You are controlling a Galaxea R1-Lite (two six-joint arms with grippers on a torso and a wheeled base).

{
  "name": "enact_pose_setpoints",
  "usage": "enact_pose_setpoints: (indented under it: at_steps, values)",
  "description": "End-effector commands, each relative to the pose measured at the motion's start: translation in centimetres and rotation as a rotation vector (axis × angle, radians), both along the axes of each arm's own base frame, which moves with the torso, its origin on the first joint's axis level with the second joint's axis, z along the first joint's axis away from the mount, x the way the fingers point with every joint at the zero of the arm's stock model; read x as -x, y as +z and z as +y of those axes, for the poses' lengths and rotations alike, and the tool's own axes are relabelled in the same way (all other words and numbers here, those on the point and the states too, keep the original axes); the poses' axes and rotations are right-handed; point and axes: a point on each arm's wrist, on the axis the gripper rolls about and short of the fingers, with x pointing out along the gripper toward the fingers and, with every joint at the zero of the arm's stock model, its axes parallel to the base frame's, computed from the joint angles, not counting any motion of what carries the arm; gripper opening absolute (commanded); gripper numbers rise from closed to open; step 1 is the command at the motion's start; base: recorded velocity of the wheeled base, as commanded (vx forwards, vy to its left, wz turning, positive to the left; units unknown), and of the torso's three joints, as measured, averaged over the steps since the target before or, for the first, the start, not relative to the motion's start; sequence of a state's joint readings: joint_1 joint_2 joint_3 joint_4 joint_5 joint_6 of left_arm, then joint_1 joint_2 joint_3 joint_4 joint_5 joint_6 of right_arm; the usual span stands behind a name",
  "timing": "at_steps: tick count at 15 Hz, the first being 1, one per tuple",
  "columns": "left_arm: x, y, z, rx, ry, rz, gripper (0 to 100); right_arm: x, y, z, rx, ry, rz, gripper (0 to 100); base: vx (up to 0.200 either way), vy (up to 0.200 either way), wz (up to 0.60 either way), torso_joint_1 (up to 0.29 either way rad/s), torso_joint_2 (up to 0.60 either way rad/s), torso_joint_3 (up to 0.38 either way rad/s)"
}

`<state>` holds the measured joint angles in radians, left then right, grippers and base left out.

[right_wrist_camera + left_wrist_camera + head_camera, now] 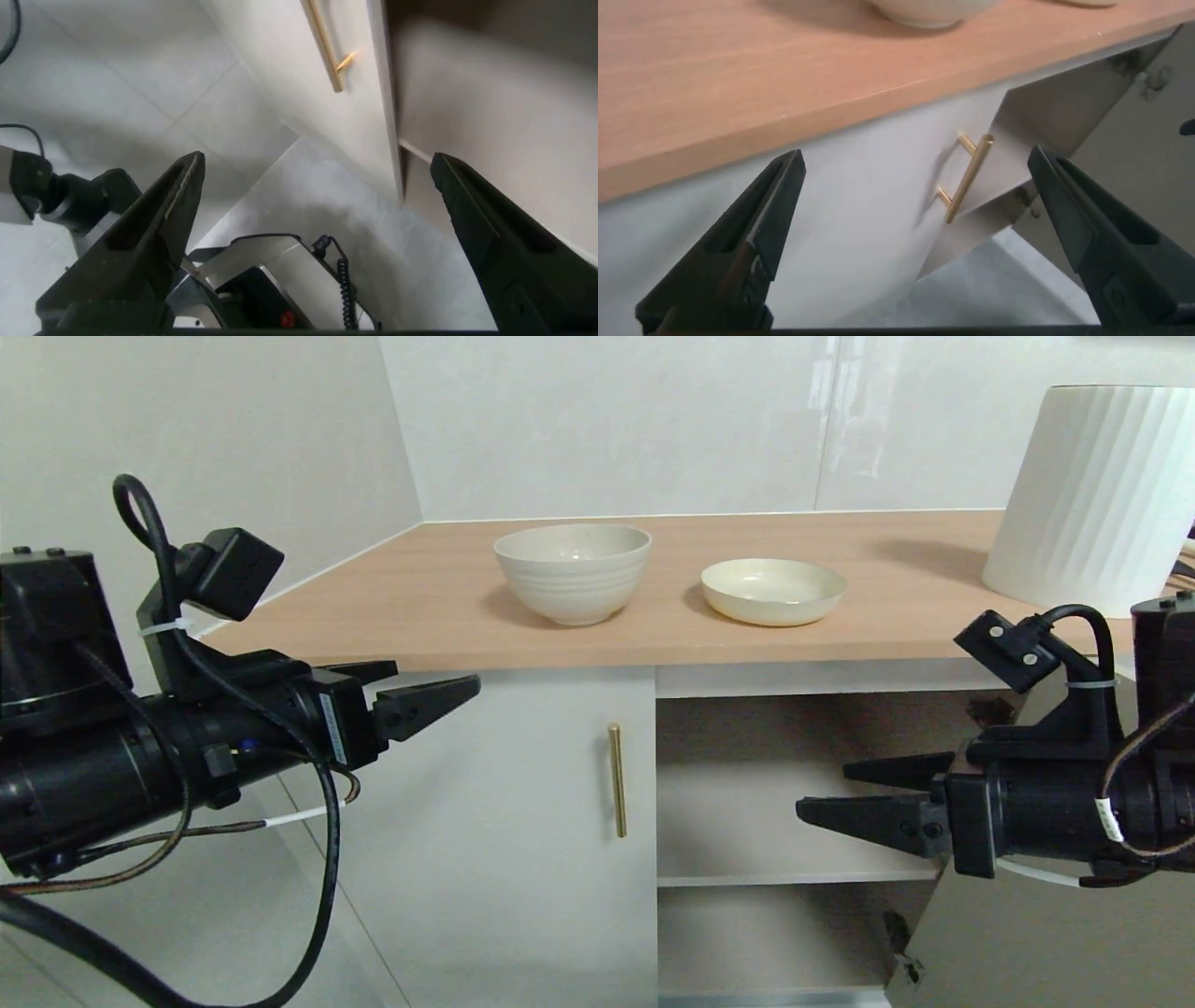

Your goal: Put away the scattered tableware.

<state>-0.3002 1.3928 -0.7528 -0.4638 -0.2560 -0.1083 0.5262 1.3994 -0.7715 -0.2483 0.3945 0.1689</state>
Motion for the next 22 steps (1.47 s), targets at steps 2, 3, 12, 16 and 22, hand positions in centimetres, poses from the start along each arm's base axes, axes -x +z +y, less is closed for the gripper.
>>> enact_pose_setpoints:
  at_steps: [2, 3, 12, 16, 22]
  values:
    - [-0.07, -0.05, -0.03, 0.0, -0.001, 0.002, 100, 0.55, 0.4, -0.31, -0.008, 0.003, -0.021, 100, 0.0, 0.0, 0.0, 0.0, 0.0, 0.0]
    - [-0.11, -0.09, -0.04, 0.0, -0.001, 0.003, 100, 0.77, 0.55, -0.44, 0.0, 0.012, -0.045, 100, 0.0, 0.0, 0.0, 0.0, 0.0, 0.0]
    - [-0.57, -0.43, 0.07, -0.007, 0.021, 0.016, 100, 1.12, 0.3, -0.65, 0.023, 0.024, -0.067, 100, 0.0, 0.0, 0.0, 0.041, -0.26, -0.228]
    - [-0.61, -0.46, 0.06, -0.007, 0.021, 0.018, 100, 1.08, 0.31, -0.62, 0.023, 0.024, -0.067, 100, 0.0, 0.0, 0.0, 0.129, -0.46, -0.331]
    - [-0.91, -0.78, -0.03, -0.011, 0.021, 0.029, 100, 0.72, 0.25, -0.64, 0.018, 0.014, -0.072, 100, 0.0, 0.0, 0.0, 0.164, -0.47, -0.312]
